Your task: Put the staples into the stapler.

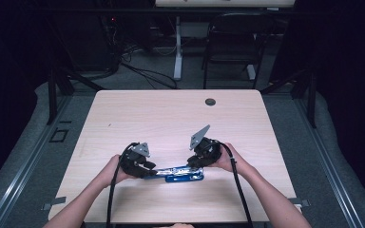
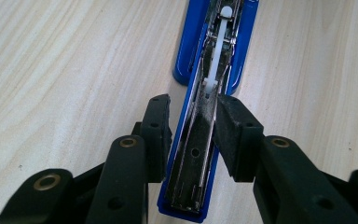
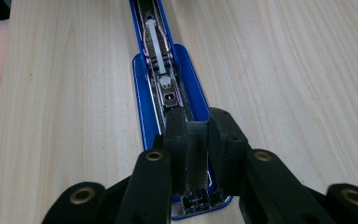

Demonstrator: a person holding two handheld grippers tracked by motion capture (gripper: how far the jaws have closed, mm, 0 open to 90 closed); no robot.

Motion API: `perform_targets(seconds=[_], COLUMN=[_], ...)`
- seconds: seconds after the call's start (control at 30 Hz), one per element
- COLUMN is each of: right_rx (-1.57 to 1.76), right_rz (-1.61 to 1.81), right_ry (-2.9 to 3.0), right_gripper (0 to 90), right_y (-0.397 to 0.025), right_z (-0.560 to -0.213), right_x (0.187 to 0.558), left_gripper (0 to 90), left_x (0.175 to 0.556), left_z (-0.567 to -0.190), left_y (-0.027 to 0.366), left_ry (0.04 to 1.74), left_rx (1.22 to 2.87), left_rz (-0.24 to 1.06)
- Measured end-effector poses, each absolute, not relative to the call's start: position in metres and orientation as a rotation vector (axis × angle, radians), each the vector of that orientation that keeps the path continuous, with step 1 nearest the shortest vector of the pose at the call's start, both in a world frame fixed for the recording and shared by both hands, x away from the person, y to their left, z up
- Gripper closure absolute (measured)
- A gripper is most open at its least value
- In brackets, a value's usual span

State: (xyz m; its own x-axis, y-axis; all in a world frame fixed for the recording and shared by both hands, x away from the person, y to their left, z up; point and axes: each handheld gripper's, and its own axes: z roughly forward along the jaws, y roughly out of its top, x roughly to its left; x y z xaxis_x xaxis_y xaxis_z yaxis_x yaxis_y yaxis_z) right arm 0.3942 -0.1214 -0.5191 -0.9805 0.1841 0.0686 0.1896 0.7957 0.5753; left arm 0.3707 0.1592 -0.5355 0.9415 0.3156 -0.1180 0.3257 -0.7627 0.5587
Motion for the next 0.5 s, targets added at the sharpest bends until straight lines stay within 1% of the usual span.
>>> perform_targets(seconds=[0.5], right_rx=[-0.28], right_rz=[-0.938], right_ry=[-2.978], right_gripper=[78.2], right_y=[-0.1189], right_z=[-0.5198], right_x=[0.3922], left_gripper=[65.7], left_x=[0.3707], left_z=[-0.5355], left_y=[0.1592], left_ry=[0.454], left_rx=[2.492], left_rz=[-0.026])
